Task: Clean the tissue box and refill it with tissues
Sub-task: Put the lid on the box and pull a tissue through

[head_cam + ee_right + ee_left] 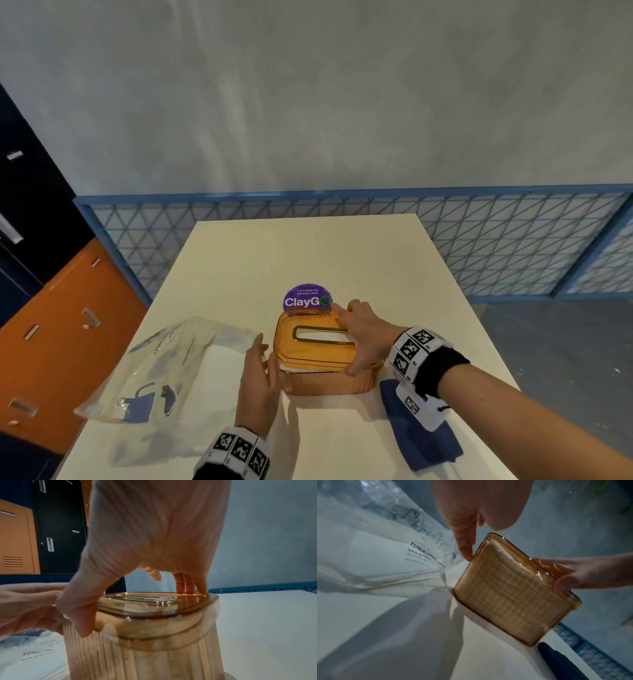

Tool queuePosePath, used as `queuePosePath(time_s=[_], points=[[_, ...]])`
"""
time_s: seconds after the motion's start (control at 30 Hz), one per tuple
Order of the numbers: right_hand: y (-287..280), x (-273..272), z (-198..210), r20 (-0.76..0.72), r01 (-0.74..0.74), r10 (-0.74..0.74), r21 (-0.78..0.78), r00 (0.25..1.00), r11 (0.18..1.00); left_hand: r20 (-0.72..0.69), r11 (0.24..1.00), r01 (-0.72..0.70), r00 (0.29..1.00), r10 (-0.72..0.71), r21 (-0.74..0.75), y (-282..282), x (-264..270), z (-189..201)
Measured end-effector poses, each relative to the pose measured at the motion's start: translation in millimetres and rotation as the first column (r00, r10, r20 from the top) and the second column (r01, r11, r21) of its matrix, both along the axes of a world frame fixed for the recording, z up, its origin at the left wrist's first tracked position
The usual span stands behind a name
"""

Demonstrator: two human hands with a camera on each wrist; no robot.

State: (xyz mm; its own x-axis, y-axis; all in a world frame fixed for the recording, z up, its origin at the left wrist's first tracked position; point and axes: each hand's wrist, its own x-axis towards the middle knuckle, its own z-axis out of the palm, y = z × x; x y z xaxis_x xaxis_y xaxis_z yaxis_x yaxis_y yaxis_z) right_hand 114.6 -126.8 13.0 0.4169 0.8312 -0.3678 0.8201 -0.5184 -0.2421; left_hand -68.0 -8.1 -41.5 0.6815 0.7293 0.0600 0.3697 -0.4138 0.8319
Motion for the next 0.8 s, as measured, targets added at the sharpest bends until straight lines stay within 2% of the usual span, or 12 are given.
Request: queuePosePath(time_s=[0.27,0.47,0.57,0.6,0.7,0.8], points=[[-1,-6,-3,0.069,-0.072,0.076,-0.057,0.995,0.996,0.017,0.995,0.03,0.999,-0.029,-0.096,9,6,-1],[-4,-9,-10,0.104,-0.069,0.071,-0.02,0.992,0.997,-0.021,0.998,0.055,0.998,-0.056,-0.01,9,7,-5],[-9,-11,-9,0.018,-0.028,0.027,0.008,0.999,1.0,-0.145,0.986,0.095,0.987,-0.075,0.134,13,8,-3],[-11,-11,-9,-0.016,-0.009,0.01,0.015,1.0,1.0,-0.204,0.966,0.118,0.976,-0.071,0.228,15,10,-2],[-18,-11,-6,-0.137,0.091,-0.08,0.079,0.987,0.993,-0.301,0.826,0.264,0.946,-0.121,0.498,15,25,10],[-25,-13,0,-0.213,0.23,-0.187,0.2,0.959,0.952,-0.482,0.704,0.461,0.855,-0.19,0.54,4,49,32]])
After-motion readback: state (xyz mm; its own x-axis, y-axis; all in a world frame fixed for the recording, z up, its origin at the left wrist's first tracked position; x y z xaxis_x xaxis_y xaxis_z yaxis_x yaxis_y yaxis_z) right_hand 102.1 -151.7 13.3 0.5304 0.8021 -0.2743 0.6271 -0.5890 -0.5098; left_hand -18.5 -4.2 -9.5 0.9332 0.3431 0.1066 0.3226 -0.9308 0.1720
